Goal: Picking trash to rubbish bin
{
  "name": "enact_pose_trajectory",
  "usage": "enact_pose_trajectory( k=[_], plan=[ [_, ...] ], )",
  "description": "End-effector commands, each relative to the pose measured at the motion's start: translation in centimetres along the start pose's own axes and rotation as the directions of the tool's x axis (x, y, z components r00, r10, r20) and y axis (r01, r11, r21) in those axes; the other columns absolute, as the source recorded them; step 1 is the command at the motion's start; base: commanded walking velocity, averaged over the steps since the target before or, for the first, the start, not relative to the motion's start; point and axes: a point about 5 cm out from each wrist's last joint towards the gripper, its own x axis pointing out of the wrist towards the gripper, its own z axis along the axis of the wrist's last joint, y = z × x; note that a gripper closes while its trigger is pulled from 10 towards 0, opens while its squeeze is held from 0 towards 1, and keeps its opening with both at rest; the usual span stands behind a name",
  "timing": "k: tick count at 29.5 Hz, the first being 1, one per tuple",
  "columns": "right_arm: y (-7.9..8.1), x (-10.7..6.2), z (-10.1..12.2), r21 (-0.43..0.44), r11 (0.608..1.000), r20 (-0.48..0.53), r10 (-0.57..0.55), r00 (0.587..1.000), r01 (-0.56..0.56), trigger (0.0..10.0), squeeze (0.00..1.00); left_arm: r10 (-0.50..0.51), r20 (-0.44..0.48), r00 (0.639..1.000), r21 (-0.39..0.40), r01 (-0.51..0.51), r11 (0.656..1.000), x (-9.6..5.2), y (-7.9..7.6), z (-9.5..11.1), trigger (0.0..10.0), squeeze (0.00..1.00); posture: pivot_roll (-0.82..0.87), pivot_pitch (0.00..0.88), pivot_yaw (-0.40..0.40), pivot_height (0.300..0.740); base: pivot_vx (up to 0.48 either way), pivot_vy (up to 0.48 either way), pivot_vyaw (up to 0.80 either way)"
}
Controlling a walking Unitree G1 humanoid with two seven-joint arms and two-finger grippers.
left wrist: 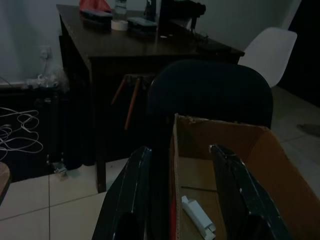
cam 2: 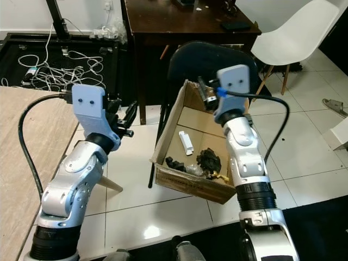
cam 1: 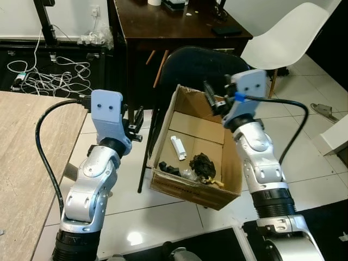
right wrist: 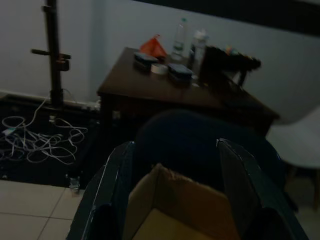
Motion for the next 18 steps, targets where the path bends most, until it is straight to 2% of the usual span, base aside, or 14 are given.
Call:
enact_pose_trajectory(
  k=[1, 2, 6, 11, 15, 18],
  plan=[
    [-0.6, -0.6, -0.5, 0.033, 0.999, -0.027, -0.042, 0.999, 0.043, 10.0, 0.0, -0.005, 0.002, 1.0, -0.017, 0.005, 1.0, 0.0, -0.5, -0.1, 10.0, 0.0, 0.09, 0.097, -0.064, 0.74, 0.0, 0.0, 0.0],
    [-0.6, -1.2, -1.4, 0.088, 0.994, -0.063, -0.063, 0.996, 0.068, 10.0, 0.0, 0.002, 0.006, 1.0, -0.023, -0.002, 1.0, 0.3, -0.4, -0.1, 10.0, 0.0, 0.09, 0.092, -0.061, 0.74, 0.0, 0.0, 0.0],
    [-0.1, -1.7, -2.0, 0.128, 0.99, -0.094, -0.044, 0.995, 0.056, 10.0, 0.0, 0.008, 0.015, 1.0, -0.026, -0.008, 1.0, 0.7, -0.3, 0.0, 10.0, 0.0, 0.09, 0.078, -0.056, 0.74, 0.0, 0.0, 0.0],
    [0.1, -1.9, -2.3, 0.136, 0.99, -0.103, -0.035, 0.994, 0.049, 10.0, 0.0, 0.015, 0.007, 1.0, -0.012, -0.015, 1.0, 0.9, -0.1, -0.2, 10.0, 0.0, 0.1, 0.05, -0.051, 0.74, 0.0, 0.0, 0.0],
    [0.5, -2.2, -2.9, 0.155, 0.987, -0.125, -0.025, 0.992, 0.045, 10.0, 0.0, 0.006, -0.038, 0.999, -0.004, -0.006, 1.0, 1.1, 0.1, -0.8, 10.0, 0.0, 0.1, 0.042, -0.049, 0.74, 0.0, 0.0, 0.0],
    [0.6, -2.7, -4.3, 0.15, 0.988, -0.188, -0.017, 0.982, 0.046, 10.0, 0.0, 0.002, -0.079, 0.997, 0.027, 0.0, 1.0, 1.1, 0.3, -1.6, 10.0, 0.0, 0.11, 0.033, -0.043, 0.74, 0.0, 0.0, 0.0]
  ],
)
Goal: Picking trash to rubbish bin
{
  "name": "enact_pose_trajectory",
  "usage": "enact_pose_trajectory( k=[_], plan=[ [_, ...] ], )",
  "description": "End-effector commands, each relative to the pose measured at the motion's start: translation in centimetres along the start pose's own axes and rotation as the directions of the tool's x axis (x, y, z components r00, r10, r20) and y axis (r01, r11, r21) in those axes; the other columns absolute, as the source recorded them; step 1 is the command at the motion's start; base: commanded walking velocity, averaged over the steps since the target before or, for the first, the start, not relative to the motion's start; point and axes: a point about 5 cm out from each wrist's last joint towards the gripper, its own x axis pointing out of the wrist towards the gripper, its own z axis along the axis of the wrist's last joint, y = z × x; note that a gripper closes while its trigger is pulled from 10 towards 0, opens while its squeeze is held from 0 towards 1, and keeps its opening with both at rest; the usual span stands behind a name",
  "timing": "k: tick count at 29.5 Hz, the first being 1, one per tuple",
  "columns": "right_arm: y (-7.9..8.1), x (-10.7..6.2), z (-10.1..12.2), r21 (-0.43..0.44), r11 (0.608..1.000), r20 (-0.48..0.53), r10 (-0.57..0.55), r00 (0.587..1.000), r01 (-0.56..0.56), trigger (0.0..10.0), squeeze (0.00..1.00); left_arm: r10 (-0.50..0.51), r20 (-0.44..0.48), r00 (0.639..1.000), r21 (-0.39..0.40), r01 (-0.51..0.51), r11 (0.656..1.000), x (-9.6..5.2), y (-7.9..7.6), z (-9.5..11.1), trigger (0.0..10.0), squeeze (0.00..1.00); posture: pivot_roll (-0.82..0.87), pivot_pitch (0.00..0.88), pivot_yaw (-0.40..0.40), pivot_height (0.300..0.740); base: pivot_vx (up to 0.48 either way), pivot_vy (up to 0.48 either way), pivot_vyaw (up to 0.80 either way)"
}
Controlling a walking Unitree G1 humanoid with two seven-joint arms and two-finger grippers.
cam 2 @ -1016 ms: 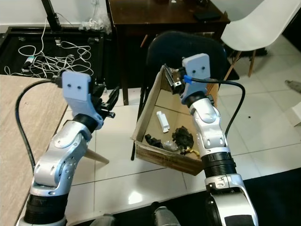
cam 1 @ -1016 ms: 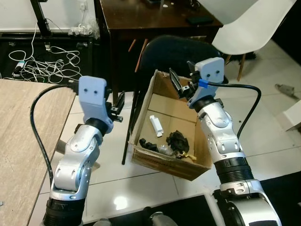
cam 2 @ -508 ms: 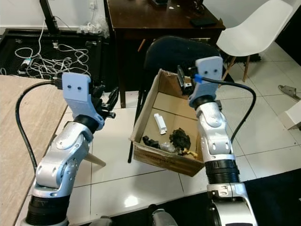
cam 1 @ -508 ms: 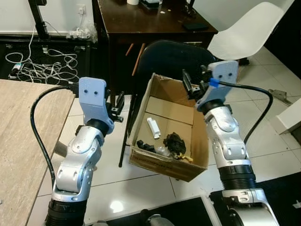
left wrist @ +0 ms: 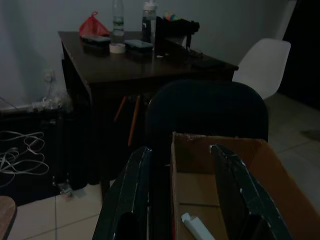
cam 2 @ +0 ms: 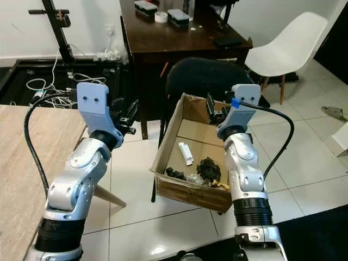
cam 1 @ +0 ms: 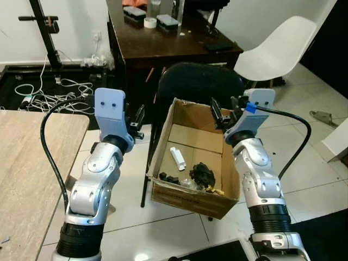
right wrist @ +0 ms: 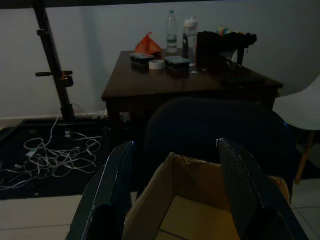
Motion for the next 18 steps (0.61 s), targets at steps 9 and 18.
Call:
enact_pose_trajectory(
  k=[9, 18],
  plan=[
    [-0.8, -1.9, -3.5, -0.027, 1.0, -0.131, -0.016, 0.991, 0.012, 10.0, 0.0, 0.016, -0.163, 0.986, 0.208, 0.019, 0.978, -0.9, 1.8, -3.5, 10.0, 0.0, 0.1, 0.034, -0.037, 0.74, 0.0, 0.0, 0.0],
    [-1.3, -4.7, -6.7, -0.064, 0.997, -0.241, -0.05, 0.969, 0.035, 10.0, 0.0, 0.069, -0.221, 0.973, 0.185, -0.028, 0.982, -2.9, 3.5, -6.0, 10.0, 0.0, 0.1, 0.053, -0.038, 0.74, 0.0, 0.0, 0.0]
  ],
)
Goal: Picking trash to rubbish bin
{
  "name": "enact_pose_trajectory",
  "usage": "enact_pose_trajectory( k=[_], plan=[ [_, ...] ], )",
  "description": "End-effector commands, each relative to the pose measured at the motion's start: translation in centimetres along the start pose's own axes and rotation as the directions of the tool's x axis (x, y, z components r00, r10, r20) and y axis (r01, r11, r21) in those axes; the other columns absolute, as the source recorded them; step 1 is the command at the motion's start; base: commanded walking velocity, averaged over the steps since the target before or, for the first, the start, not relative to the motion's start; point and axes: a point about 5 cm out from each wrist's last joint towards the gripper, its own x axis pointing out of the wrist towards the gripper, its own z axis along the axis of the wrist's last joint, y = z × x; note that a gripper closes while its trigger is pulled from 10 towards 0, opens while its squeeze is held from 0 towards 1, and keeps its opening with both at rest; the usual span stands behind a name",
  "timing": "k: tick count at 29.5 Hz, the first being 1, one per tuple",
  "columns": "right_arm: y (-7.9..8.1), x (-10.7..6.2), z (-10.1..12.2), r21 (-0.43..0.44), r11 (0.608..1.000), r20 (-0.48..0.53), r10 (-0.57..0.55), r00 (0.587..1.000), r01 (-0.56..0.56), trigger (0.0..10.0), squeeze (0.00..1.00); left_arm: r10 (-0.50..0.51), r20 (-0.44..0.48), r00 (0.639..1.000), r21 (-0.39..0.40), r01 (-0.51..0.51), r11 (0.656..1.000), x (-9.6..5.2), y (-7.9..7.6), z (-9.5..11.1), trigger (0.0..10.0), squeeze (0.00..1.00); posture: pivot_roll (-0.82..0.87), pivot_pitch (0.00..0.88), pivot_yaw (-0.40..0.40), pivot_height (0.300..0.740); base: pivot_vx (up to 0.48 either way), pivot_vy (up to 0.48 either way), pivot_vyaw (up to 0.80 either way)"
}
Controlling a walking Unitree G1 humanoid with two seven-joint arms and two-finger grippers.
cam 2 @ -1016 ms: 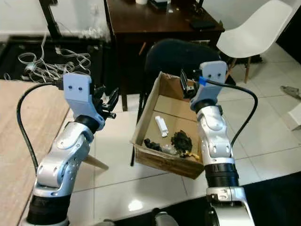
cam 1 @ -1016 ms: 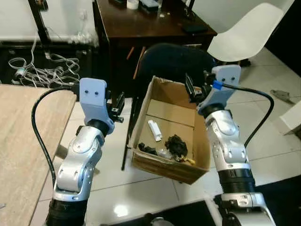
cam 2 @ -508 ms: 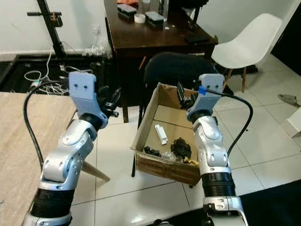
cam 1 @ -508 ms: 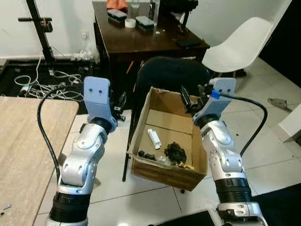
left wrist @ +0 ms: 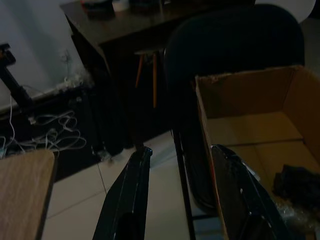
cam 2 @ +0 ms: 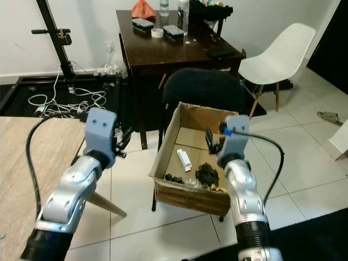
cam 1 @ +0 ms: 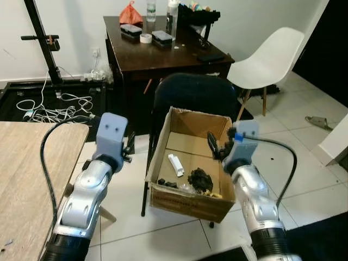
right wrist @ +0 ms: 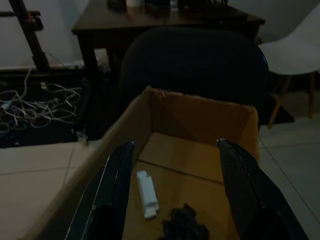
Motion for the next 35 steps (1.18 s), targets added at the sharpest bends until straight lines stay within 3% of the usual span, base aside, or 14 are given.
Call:
enact_pose_trajectory(
  k=[1, 17, 23, 35],
  plan=[
    [0.1, -0.2, -0.2, 0.004, 1.0, -0.006, 0.002, 1.0, -0.002, 10.0, 0.0, 0.004, -0.007, 1.0, -0.015, -0.004, 1.0, -0.3, 0.1, -0.3, 10.0, 0.0, 0.1, 0.053, -0.038, 0.74, 0.0, 0.0, 0.0],
    [1.2, 0.0, 0.4, 0.065, 0.996, 0.005, 0.056, 0.998, -0.056, 10.0, 0.0, -0.019, 0.024, 1.0, -0.125, 0.022, 0.992, -0.3, -1.2, 0.5, 10.0, 0.0, 0.09, 0.062, -0.048, 0.74, 0.0, 0.0, 0.0],
    [1.3, 0.0, 0.3, 0.072, 0.996, 0.002, 0.062, 0.998, -0.062, 10.0, 0.0, -0.024, 0.024, 0.999, -0.132, 0.027, 0.991, -0.4, -1.3, 0.6, 10.0, 0.0, 0.1, 0.057, -0.048, 0.74, 0.0, 0.0, 0.0],
    [1.5, -0.2, 0.1, 0.08, 0.994, -0.009, 0.075, 0.997, -0.074, 10.0, 0.0, -0.028, 0.022, 0.999, -0.139, 0.031, 0.99, -0.5, -1.4, 0.7, 10.0, 0.0, 0.1, 0.053, -0.052, 0.74, -0.269, 0.0, 0.0]
  ],
)
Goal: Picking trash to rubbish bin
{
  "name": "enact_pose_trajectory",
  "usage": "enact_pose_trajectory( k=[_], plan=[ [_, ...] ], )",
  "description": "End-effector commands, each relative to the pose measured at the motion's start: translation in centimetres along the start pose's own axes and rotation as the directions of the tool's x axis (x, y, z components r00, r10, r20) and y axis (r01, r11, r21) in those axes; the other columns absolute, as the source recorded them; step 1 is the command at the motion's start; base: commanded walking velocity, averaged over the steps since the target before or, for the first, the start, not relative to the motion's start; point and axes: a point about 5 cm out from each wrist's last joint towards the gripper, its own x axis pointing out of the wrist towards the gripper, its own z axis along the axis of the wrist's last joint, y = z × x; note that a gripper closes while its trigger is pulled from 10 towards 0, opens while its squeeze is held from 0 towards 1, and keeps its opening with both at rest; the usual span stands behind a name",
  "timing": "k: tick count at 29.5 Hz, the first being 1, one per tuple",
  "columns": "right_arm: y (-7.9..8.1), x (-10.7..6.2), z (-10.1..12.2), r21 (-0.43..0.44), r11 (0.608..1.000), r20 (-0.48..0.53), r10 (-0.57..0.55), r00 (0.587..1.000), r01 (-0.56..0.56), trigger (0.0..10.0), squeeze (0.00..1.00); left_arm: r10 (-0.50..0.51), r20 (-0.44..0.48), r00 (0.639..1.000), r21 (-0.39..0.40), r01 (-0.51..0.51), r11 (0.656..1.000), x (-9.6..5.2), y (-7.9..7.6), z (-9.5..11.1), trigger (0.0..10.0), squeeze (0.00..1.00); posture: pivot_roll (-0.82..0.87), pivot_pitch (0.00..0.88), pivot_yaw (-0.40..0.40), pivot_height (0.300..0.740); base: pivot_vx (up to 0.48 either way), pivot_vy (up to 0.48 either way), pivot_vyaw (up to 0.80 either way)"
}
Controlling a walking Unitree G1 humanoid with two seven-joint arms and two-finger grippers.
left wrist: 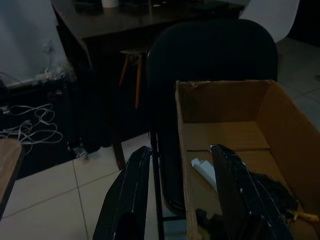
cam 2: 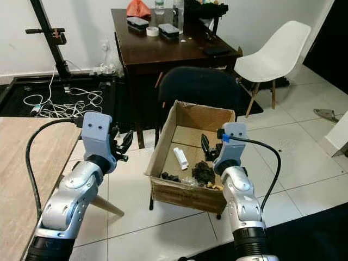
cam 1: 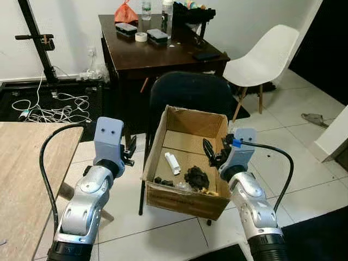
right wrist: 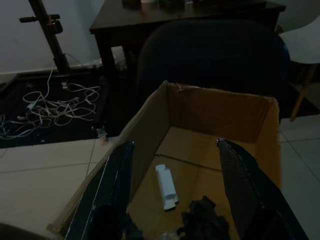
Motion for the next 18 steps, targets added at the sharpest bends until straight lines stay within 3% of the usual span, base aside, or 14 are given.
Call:
enact_pose_trajectory(
  k=[1, 18],
  plan=[
    [0.21, -0.13, 0.0, 0.012, 1.0, -0.001, 0.009, 1.0, -0.009, 10.0, 0.0, -0.001, -0.007, 1.0, -0.016, 0.0, 1.0, -0.21, -0.23, -0.14, 10.0, 0.0, 0.1, 0.053, -0.054, 0.74, -0.274, 0.0, 0.0],
    [0.32, -0.29, -0.28, 0.022, 1.0, -0.017, 0.016, 1.0, -0.015, 10.0, 0.0, -0.01, -0.02, 1.0, -0.013, 0.01, 1.0, -0.47, -0.33, -0.11, 10.0, 0.0, 0.11, 0.064, -0.05, 0.74, -0.294, 0.0, 0.0]
  ],
)
